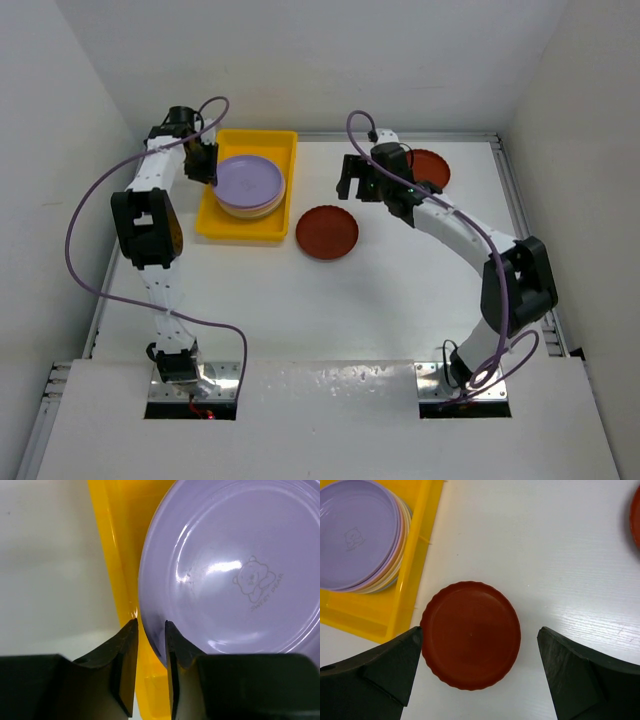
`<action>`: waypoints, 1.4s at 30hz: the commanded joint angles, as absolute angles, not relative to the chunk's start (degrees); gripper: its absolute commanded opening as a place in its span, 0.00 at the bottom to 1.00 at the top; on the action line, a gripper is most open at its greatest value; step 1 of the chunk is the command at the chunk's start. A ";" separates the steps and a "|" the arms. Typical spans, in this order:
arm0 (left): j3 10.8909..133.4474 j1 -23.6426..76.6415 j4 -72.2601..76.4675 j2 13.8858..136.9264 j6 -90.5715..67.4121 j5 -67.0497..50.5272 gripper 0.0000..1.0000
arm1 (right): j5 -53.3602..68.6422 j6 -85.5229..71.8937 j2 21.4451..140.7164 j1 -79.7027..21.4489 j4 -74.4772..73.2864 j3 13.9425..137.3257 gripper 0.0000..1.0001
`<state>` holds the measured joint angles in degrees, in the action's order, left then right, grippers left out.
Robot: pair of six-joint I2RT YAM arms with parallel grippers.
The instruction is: Place the plates into the plastic bin on the countertop
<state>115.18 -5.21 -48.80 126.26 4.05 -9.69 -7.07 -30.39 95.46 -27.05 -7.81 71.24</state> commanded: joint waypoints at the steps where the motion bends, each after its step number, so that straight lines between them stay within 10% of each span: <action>1: 113.74 -4.83 -48.43 122.86 4.75 -9.93 0.29 | -8.61 -29.97 92.64 -26.63 -6.33 70.66 0.95; 16: 114.35 -4.83 -48.43 125.86 2.99 -10.02 0.27 | -9.32 -29.27 91.58 -26.45 -6.77 70.49 0.95; 30: 117.26 4.99 -41.84 111.36 12.90 -15.73 0.77 | -9.93 -26.98 87.28 -23.03 -9.67 68.91 0.98; 42: 116.18 23.20 -44.74 126.64 16.52 -14.25 0.78 | -12.92 -25.14 73.93 -18.72 -9.41 59.42 0.98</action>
